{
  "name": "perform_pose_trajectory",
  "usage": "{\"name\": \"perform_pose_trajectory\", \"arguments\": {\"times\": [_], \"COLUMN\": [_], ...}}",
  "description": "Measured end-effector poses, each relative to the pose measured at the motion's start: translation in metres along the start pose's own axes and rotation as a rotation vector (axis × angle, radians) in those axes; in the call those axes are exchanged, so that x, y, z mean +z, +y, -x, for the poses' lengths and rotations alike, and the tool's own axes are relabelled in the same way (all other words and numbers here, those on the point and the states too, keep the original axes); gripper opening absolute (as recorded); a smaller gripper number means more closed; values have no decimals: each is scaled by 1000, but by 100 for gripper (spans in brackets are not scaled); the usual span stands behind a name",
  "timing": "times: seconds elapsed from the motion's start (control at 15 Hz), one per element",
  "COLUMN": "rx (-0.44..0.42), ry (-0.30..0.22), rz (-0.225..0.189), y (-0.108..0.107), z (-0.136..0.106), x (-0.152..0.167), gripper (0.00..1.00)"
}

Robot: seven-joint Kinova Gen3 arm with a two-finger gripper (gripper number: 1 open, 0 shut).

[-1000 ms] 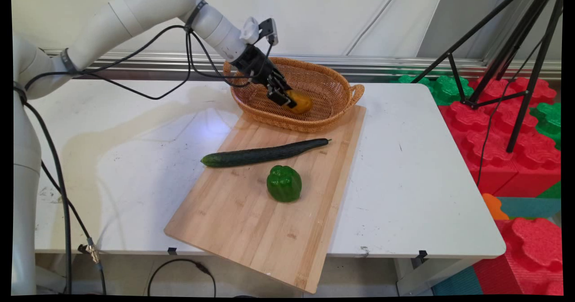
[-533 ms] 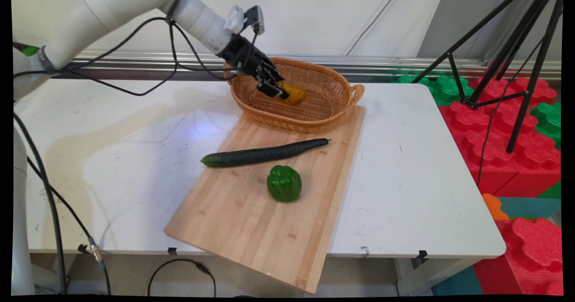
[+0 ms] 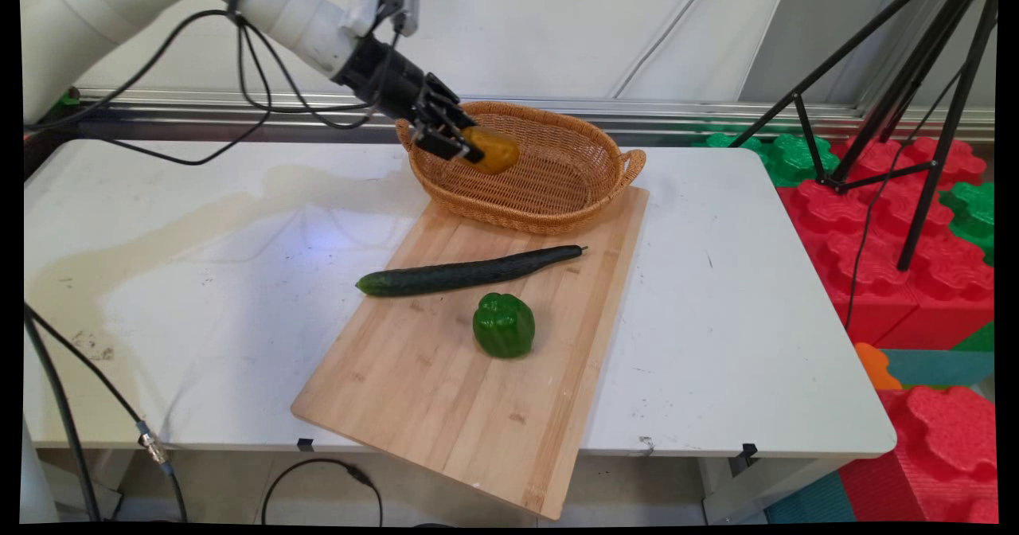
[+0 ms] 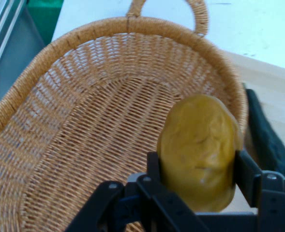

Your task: Place the picked object on the cutting board

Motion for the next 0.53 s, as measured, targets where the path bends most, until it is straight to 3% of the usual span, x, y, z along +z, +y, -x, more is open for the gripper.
{"name": "perform_pose_trajectory", "arguments": {"times": [0.53], "rx": [1], "ry": [-10], "rz": [24], "y": [42], "z": [22], "x": [-59], "gripper": [0]}}
